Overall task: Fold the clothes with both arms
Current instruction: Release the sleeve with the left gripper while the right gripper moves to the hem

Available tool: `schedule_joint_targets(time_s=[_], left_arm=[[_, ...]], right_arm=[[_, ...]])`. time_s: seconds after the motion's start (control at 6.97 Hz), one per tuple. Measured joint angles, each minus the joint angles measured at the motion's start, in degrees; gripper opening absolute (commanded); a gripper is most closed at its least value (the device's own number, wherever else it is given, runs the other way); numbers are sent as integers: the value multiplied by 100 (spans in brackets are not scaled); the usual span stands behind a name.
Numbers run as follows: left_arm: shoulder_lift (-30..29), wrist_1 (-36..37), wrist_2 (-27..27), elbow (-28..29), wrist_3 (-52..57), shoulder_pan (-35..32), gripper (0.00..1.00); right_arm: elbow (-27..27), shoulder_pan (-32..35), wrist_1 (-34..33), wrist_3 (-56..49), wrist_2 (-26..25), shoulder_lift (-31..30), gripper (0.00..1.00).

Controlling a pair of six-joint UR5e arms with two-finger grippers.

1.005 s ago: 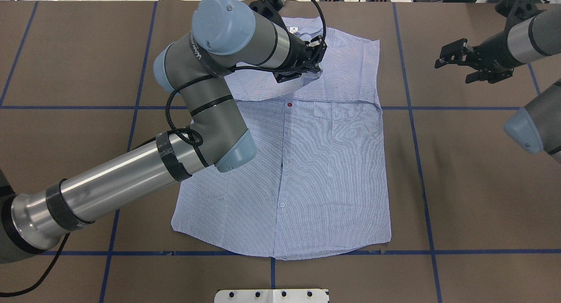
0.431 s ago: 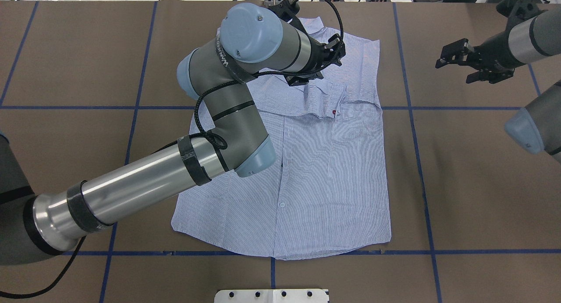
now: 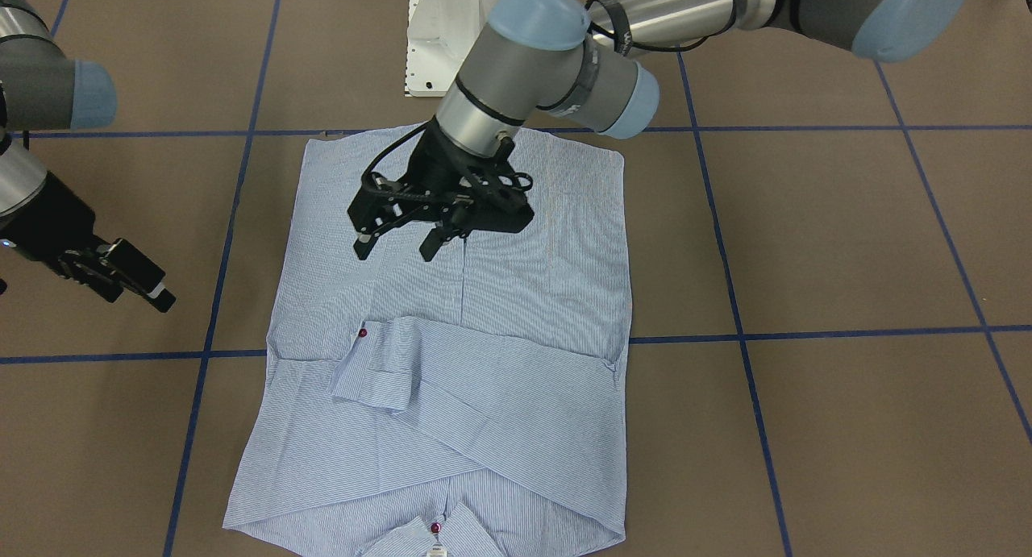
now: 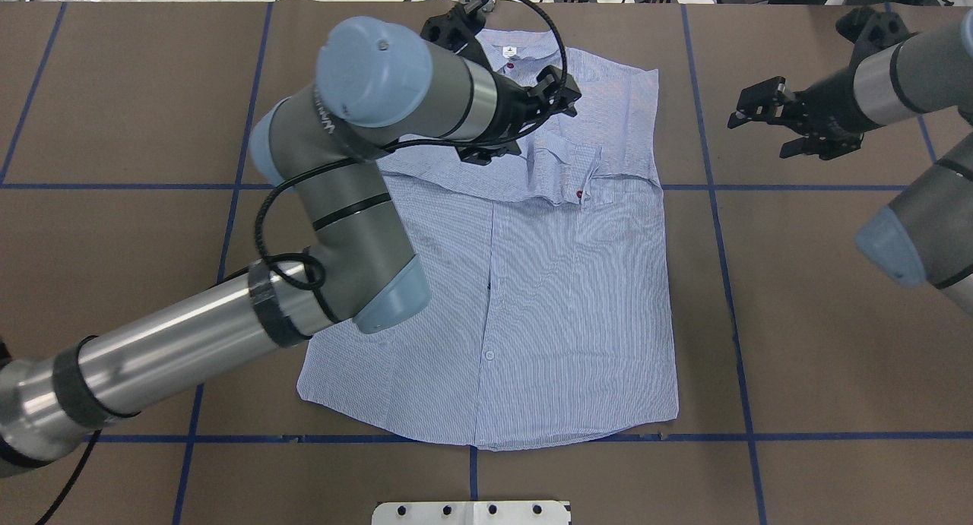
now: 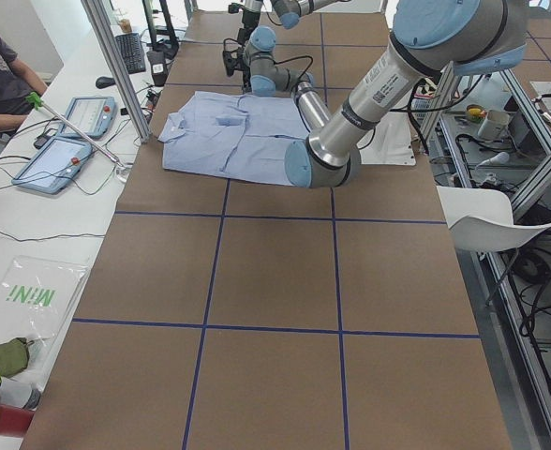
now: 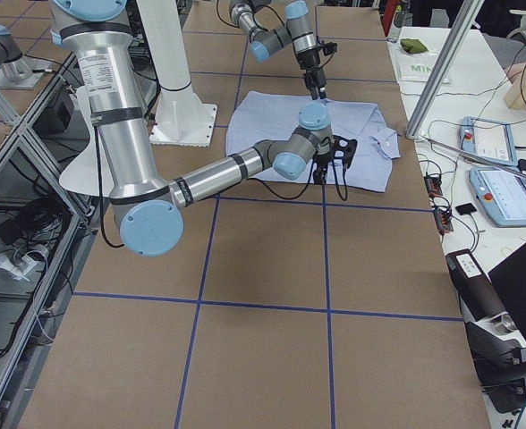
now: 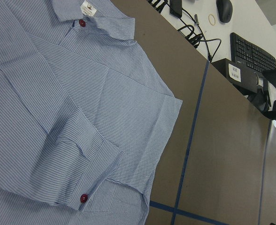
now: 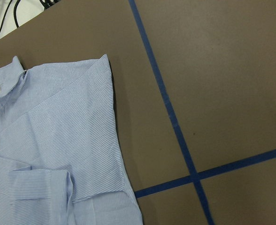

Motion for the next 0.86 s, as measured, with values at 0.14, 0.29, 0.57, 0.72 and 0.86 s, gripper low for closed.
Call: schedule_joint_targets(time_s=[0.14,0.29,0.57,0.72,0.86], left_arm=[[522,326,-100,-725,454,-51,90],[1089,551,-157,-1367,943,-135,90],[2202,746,-278,-2370,1843,-341,87],[2464,766,-443,-2575,2053,-450,87],[2617,772,-650,-2663,2129,-560,87]], right_arm=[[330,-599,-25,643,-544,-61,99],[681,-1295,-70,1253,-1157,-244,99],[1495,-2676,-619,2454,-2258,-638,94],[1885,-3243,-1248,2968,-2618,-698,93],[2104,-3669,-1711,3399,-2856,-735,92]])
